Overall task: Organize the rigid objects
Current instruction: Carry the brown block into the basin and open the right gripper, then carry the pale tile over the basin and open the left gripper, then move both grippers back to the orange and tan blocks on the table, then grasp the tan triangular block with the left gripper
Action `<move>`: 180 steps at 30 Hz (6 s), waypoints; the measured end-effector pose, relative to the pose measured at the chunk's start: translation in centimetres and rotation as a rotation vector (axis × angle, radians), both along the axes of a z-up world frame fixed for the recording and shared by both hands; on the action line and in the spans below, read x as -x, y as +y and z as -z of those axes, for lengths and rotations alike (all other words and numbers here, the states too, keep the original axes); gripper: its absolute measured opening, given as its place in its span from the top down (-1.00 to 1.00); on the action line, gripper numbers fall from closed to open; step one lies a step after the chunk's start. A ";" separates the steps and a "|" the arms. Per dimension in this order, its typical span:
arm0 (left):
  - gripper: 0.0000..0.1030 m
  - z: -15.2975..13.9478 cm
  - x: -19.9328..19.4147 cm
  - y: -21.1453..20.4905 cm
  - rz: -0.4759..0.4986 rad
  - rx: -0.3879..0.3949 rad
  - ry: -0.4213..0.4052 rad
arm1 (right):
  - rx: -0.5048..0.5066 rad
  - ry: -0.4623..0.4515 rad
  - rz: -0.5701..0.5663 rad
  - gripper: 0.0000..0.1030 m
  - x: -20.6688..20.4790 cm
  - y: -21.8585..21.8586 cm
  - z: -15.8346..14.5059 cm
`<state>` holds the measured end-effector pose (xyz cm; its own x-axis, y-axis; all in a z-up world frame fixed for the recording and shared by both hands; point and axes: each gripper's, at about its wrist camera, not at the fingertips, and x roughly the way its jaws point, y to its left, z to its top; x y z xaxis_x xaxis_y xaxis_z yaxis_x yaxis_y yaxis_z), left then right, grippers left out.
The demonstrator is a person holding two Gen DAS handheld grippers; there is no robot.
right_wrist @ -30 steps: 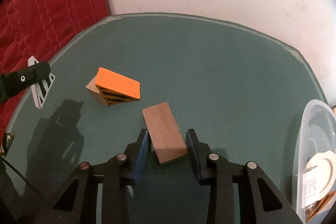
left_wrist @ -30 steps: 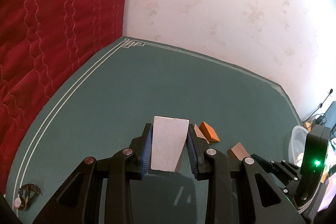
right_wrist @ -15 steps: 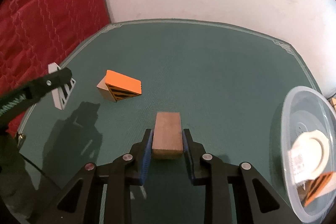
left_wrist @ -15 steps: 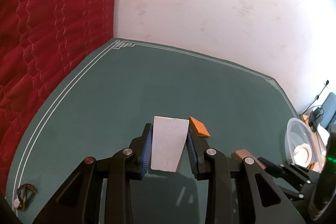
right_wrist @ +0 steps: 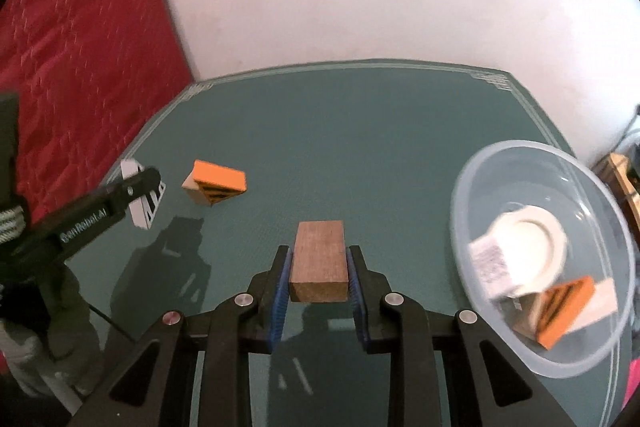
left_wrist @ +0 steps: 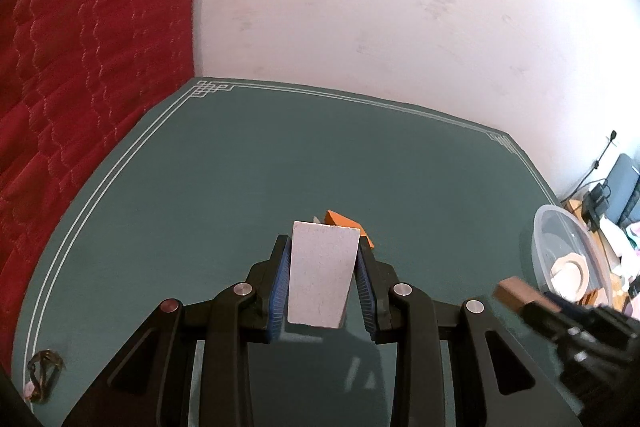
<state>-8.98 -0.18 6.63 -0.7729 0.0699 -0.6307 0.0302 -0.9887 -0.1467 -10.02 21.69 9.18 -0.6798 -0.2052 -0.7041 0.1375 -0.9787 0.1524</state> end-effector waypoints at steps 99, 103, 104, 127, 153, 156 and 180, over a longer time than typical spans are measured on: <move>-0.21 -0.7 1.1 22.5 0.441 0.083 -0.033 | 0.101 0.169 0.616 -0.09 -7.9 19.7 1.9; -0.30 -0.3 0.9 21.8 0.418 0.101 -0.042 | 0.101 0.172 0.614 -0.09 -7.9 19.7 1.8; -0.31 -0.3 0.9 21.6 0.414 0.103 -0.043 | 0.101 0.173 0.613 -0.09 -7.9 19.6 1.8; -0.32 0.9 1.4 13.5 0.225 0.136 -0.082 | 0.053 0.223 0.587 -0.29 -8.3 18.4 0.1; -0.32 3.4 3.8 3.0 -0.024 0.157 -0.147 | 0.038 0.222 0.267 -0.34 -7.1 10.0 -1.6; -0.32 3.8 4.6 2.9 -0.026 0.168 -0.152 | 0.028 0.206 0.229 -0.34 -7.0 8.8 -1.3; 0.23 5.2 7.4 0.9 -0.042 0.098 -0.184 | 0.006 0.016 0.050 -0.34 -3.9 4.1 2.2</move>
